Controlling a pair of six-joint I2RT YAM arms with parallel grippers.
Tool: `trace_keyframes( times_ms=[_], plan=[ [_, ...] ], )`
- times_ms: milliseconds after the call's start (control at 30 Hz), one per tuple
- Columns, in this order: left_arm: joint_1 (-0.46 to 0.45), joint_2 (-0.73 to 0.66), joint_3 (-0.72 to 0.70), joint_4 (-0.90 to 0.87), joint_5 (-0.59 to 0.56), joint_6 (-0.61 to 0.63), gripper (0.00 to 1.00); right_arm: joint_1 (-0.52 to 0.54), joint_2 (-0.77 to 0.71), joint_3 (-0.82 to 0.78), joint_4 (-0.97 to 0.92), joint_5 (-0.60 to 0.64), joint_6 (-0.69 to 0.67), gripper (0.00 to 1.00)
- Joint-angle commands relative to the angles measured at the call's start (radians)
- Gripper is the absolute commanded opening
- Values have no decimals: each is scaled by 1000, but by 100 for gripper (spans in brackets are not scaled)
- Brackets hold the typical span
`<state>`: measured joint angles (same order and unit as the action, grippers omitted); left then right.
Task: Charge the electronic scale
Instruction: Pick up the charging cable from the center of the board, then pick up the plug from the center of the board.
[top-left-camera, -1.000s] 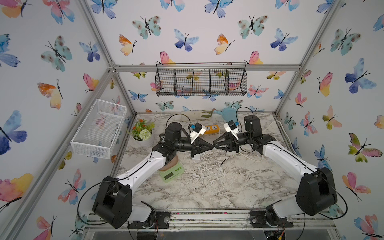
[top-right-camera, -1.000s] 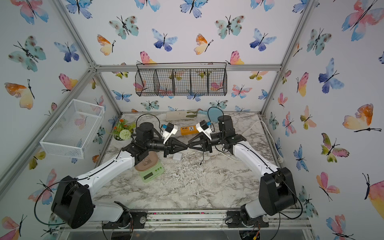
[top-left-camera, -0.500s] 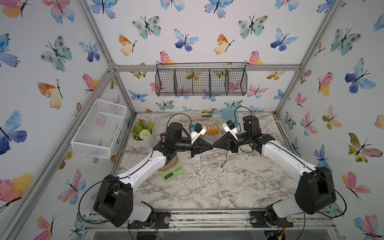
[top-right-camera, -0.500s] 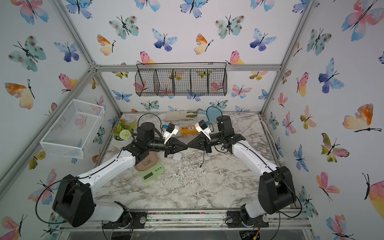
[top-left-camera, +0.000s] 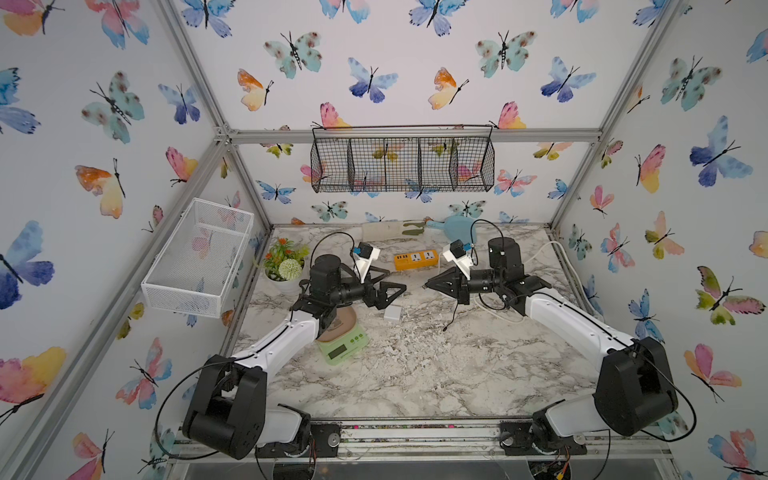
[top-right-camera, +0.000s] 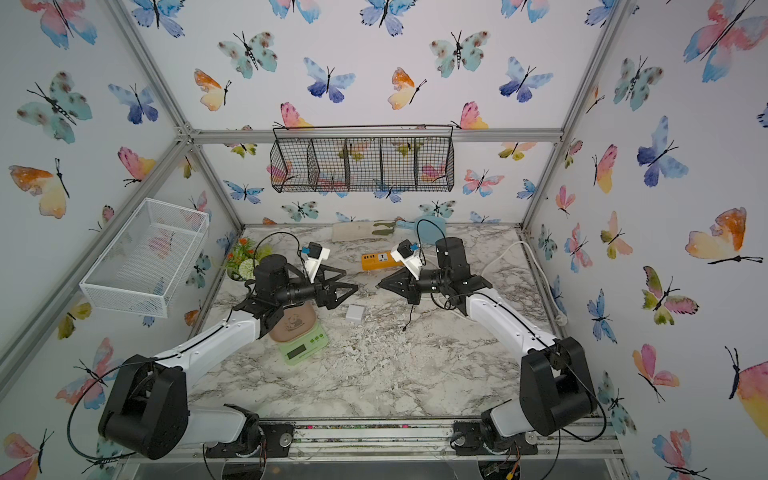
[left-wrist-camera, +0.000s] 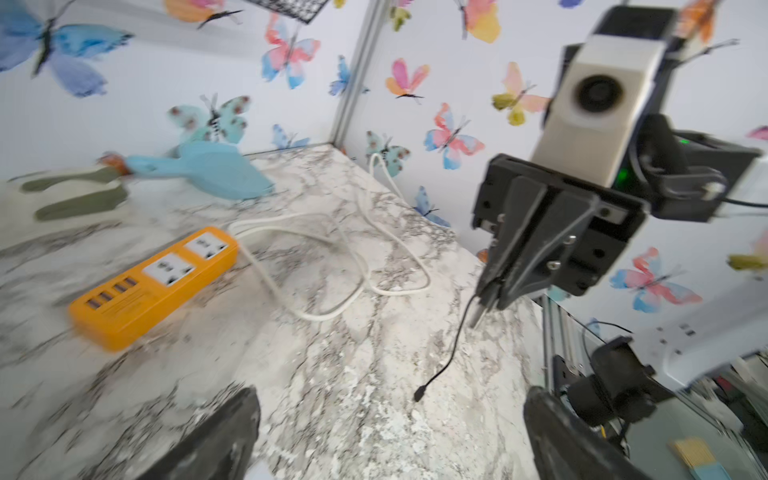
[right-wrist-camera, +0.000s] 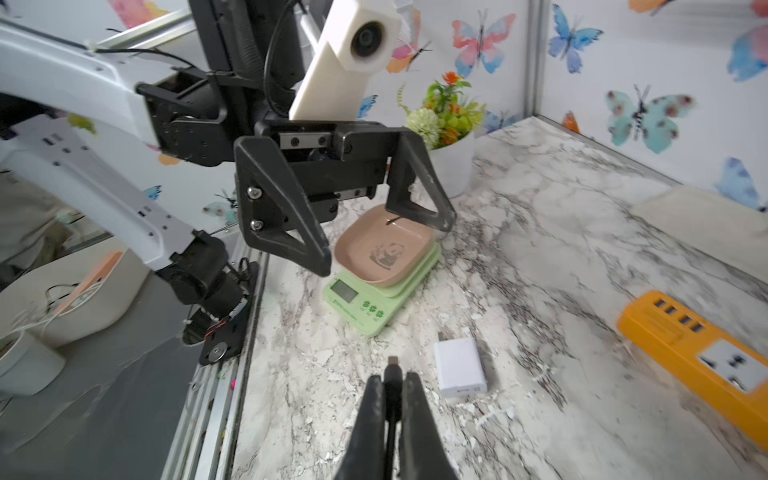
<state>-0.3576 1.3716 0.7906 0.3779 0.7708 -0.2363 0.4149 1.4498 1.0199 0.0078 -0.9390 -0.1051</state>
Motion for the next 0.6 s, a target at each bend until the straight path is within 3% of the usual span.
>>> trace_keyframes(
  times_ms=[0, 133, 333, 567],
  plan=[
    [-8, 85, 11, -22, -136, -47, 99, -17, -45, -47, 111, 176, 139, 2],
    [-16, 233, 68, -78, -180, -65, 99, -19, -88, -123, 181, 234, 224, 2],
    [-53, 471, 270, -322, -197, 24, 98, -28, -142, -202, 198, 298, 288, 2],
    [-75, 536, 310, -356, -214, 44, 98, -47, -169, -247, 193, 319, 336, 2]
  ],
)
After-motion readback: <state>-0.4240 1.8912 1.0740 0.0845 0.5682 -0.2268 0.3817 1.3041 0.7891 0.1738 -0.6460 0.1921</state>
